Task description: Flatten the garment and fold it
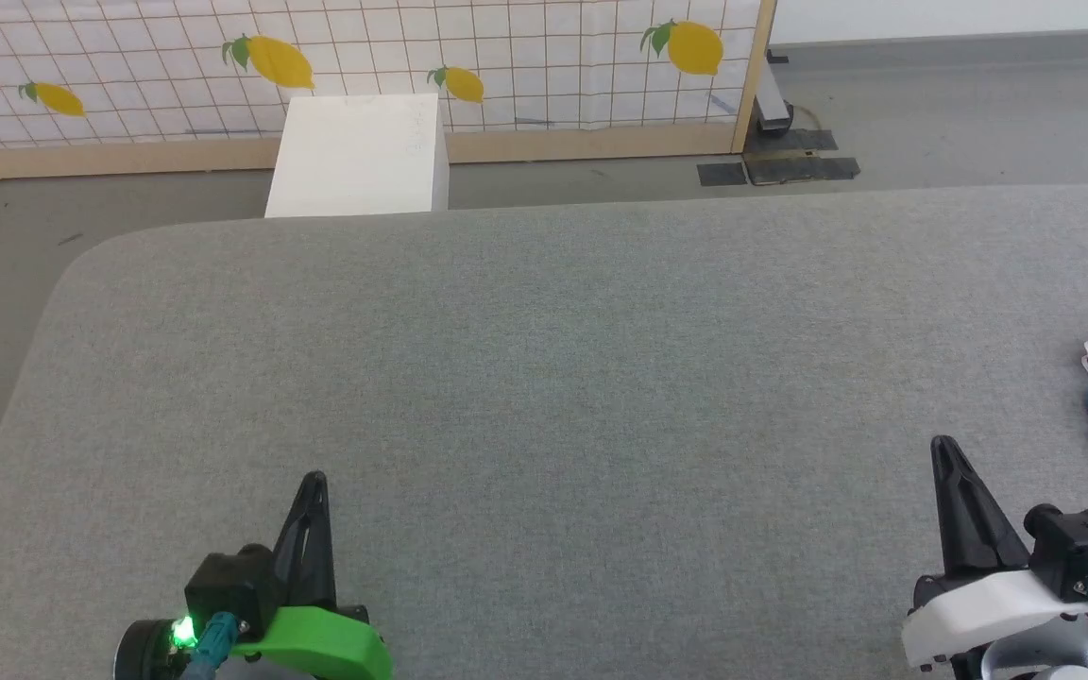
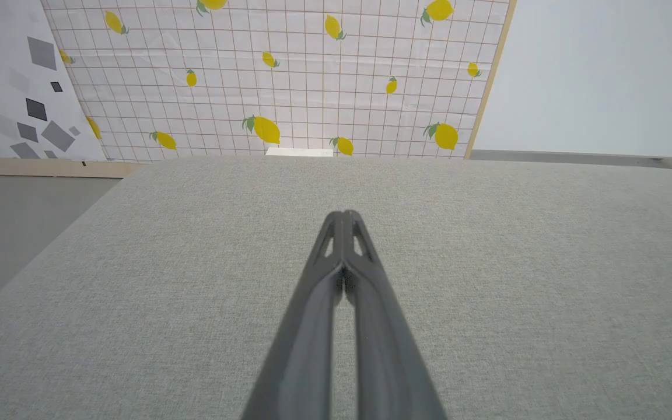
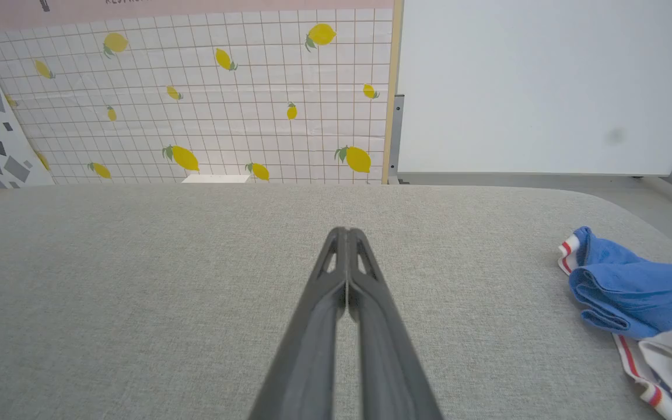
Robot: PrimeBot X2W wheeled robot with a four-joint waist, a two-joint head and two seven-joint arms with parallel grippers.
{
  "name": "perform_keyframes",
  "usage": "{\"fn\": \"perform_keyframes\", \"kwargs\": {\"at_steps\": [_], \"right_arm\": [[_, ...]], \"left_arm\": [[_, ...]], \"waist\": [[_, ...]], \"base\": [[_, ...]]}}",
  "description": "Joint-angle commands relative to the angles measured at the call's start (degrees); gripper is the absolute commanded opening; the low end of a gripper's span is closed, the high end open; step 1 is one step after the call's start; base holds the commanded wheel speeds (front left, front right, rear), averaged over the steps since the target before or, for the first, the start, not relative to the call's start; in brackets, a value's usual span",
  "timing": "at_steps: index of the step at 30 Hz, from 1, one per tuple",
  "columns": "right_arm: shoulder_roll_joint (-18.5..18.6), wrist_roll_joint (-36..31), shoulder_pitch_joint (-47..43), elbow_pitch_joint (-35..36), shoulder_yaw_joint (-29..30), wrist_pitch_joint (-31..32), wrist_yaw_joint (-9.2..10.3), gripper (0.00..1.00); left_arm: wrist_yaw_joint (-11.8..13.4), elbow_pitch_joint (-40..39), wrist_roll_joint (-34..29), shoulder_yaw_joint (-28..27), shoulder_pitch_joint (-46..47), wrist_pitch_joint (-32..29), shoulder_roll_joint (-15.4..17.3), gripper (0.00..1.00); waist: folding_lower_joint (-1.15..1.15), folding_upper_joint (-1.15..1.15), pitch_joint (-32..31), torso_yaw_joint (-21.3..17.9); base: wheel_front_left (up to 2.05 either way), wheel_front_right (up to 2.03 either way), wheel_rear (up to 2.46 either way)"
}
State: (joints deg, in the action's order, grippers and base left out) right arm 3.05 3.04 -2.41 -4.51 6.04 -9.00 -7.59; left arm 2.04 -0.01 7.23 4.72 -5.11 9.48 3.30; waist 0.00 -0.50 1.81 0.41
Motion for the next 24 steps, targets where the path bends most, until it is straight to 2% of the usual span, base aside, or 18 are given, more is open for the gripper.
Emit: {"fn": "perform_keyframes", "kwargs": {"at_steps": [1, 24], "right_arm": [[-0.1, -0.5, 0.8, 0.5, -0.3, 0.4, 0.04, 0.00], [-0.1, -1.4, 1.3, 1.9, -2.2, 3.3, 0.06, 0.00]], "left_arm": [[-0.3, 0.0, -1.0, -0.3, 1.4, -0.5, -0.2, 0.00], [-0.9, 0.0, -3.1, -1.7, 2.6, -3.5, -0.3, 0.00]], "waist": [[0.00, 0.19, 0.0, 0.0], [0.00, 0.29, -0.6, -0.1]], "base": [[0.00, 0.00, 0.00], [0.00, 0.00, 0.00]]}}
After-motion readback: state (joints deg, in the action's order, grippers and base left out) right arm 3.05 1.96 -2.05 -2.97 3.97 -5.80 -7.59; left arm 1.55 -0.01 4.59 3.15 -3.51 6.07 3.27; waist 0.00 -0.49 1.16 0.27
